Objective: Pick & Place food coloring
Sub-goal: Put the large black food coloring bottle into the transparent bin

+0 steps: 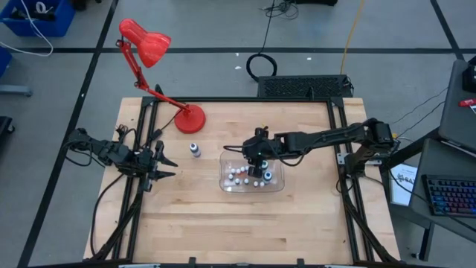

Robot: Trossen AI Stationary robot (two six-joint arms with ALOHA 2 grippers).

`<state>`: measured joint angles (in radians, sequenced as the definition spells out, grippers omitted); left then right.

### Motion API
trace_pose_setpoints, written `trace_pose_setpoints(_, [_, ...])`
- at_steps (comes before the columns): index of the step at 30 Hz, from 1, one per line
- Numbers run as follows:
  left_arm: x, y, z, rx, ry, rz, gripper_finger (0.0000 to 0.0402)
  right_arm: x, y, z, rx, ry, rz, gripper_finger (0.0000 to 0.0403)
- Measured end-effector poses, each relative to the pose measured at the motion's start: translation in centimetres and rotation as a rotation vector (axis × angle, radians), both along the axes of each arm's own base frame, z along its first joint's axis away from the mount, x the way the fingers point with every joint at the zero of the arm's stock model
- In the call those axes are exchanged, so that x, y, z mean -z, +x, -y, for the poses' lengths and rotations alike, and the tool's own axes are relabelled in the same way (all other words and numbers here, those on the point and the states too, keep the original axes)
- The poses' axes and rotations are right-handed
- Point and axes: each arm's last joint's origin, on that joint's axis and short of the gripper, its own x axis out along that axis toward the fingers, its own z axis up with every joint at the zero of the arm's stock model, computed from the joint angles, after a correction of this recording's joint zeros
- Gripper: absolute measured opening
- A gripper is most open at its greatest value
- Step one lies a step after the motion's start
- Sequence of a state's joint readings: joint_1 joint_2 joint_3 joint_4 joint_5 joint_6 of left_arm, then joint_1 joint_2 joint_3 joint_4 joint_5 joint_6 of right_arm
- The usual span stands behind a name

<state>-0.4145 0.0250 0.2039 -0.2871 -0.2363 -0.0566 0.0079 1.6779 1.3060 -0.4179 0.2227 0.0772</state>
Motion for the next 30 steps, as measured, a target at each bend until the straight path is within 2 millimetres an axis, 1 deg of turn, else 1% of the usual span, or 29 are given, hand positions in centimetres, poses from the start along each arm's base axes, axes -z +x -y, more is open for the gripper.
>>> trace_pose_setpoints(5, [0.0,0.0,0.0,0.000,0.000,0.000,0.0145,0.9,0.0,0.4,-0.003,0.010,0.034,0.0106])
trace_pose_setpoints(13, [0.0,0.0,0.0,0.000,0.000,0.000,0.0145,2.2,-0.3,0.6,-0.004,0.035,0.049,0.0106])
trace_pose_setpoints(20, [0.0,0.0,0.0,0.000,0.000,0.000,0.0145,3.0,-0.5,0.6,0.013,0.053,0.049,0.0106])
trace_pose_setpoints(30, [0.0,0.0,0.0,0.000,0.000,0.000,0.0145,3.0,-0.5,0.6,0.043,0.080,0.060,0.0106])
